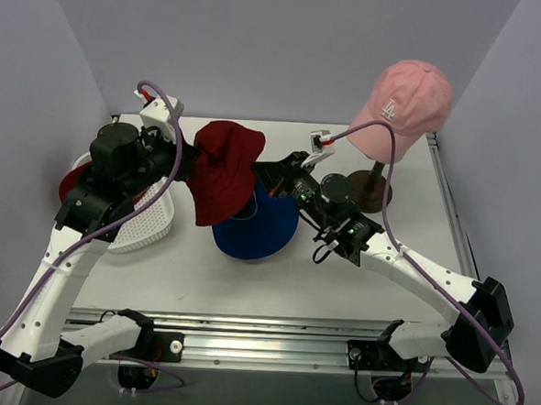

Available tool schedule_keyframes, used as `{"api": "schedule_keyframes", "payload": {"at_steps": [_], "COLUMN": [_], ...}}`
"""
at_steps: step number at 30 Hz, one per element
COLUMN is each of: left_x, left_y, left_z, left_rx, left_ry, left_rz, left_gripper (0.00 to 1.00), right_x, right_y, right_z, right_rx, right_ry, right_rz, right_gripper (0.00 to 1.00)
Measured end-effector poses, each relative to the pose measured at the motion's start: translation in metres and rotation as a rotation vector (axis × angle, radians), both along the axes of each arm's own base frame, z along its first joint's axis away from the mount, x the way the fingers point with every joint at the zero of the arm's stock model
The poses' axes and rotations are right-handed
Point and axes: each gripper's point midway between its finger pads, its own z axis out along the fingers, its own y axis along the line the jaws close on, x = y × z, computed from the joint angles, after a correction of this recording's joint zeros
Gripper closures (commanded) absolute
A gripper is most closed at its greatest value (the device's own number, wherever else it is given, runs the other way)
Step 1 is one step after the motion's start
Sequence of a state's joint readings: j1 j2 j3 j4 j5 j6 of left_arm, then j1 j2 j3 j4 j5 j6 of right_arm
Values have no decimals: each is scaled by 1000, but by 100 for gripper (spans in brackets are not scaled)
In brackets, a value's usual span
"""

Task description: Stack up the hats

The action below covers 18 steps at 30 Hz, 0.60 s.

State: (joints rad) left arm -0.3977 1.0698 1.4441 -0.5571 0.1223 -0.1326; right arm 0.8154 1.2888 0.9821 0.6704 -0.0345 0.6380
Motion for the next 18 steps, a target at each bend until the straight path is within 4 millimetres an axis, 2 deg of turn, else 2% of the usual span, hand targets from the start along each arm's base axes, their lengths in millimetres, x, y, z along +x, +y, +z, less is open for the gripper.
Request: {"api": "schedule_keyframes", "payload": {"at_steps": [3, 5, 7, 10, 14, 18], "left_x": [11, 13, 13, 8, 4, 11], "left_y": [12, 21, 30, 45, 54, 50], "left_z": [-21, -28, -26, -12, 1, -14], "left_rx": [68, 106, 125, 140, 140, 153], "left_ry": [52, 71, 68, 30, -1, 43], "left_rz": [73, 118, 159, 217, 252, 252], "left_gripper": [98, 98, 98, 98, 98, 98], "right_x": [7, 11, 12, 10, 9, 10], "right_y": [13, 26, 38, 51, 56, 53], "right_z": [-7, -11, -14, -10, -5, -14], "right_rx": [-27, -47, -61, -65, -65, -82], "right_ry": [2, 2, -1, -13, -28, -23], "right_rz": [11, 26, 47, 76, 89, 79], "right_gripper": [100, 100, 100, 100, 100, 100]}}
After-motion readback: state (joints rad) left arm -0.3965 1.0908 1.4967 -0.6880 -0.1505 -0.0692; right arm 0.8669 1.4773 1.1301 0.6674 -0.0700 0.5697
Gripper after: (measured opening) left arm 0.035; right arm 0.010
